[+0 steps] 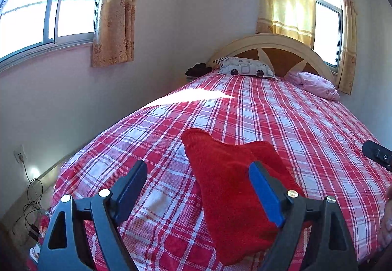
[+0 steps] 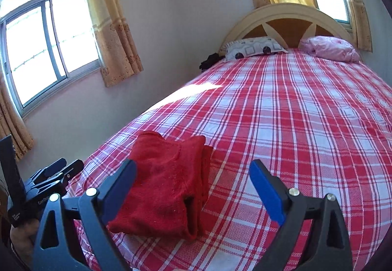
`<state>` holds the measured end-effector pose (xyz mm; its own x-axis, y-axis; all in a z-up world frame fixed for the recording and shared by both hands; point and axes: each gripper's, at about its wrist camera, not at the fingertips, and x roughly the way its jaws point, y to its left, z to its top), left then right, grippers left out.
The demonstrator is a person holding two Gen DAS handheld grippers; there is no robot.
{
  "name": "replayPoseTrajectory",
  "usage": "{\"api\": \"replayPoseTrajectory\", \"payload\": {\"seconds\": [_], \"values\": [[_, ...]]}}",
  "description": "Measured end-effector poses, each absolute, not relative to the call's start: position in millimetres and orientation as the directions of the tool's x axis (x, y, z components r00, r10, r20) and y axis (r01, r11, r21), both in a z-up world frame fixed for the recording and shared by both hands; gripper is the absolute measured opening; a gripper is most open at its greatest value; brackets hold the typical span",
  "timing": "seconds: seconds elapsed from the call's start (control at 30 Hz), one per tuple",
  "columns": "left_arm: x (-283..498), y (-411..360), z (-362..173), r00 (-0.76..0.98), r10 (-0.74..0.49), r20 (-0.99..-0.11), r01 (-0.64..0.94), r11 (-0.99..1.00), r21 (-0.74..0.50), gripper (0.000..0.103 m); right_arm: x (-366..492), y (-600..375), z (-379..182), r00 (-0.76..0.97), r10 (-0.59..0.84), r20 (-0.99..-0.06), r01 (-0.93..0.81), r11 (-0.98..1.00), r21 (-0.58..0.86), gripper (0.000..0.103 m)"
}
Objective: Fold small clothes
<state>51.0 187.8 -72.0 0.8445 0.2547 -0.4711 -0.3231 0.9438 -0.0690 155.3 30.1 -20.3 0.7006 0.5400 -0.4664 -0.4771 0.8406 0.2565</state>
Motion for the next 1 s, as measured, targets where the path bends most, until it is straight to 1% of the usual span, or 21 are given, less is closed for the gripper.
{"api": "replayPoseTrajectory", "payload": {"seconds": [0.07,0.27,0.43,0.8,0.87,0.93,1.0], "values": [[50.3,187.5,-71.5,0.847,0.248,-0.471,-0.319,0.944,-0.078,0.086,148.4,29.4,-15.0,0.717,0.537,-0.444,-0.483,0.842,0.239,0.100],[52.1,187.4,-72.4,0.839,0.235,-0.492,-0.315,0.945,-0.086,0.087,136.2,31.0,-9.4,0.738,0.542,-0.402,-0.504,0.839,0.205,0.102],[50.9,187.7,-71.2,0.840,0.226,-0.494,-0.318,0.942,-0.110,0.087,132.3,32.3,-10.7,0.736,0.545,-0.402,-0.511,0.836,0.198,0.102],[49.3,180.1,-65.9,0.840,0.237,-0.487,-0.314,0.946,-0.081,0.088,127.1,33.7,-15.9,0.735,0.542,-0.408,-0.514,0.837,0.185,0.102],[48.3,176.9,-64.4,0.847,0.256,-0.466,-0.319,0.946,-0.059,0.102,125.5,33.2,-15.4,0.739,0.540,-0.403,-0.516,0.838,0.177,0.102],[46.1,173.9,-62.4,0.858,0.271,-0.435,-0.320,0.947,-0.041,0.102,123.7,32.2,-14.5,0.740,0.544,-0.395,-0.522,0.835,0.172,0.102],[45.6,174.4,-61.0,0.862,0.272,-0.428,-0.321,0.946,-0.046,0.102,123.0,31.5,-14.4,0.738,0.550,-0.390,-0.529,0.831,0.172,0.102]]}}
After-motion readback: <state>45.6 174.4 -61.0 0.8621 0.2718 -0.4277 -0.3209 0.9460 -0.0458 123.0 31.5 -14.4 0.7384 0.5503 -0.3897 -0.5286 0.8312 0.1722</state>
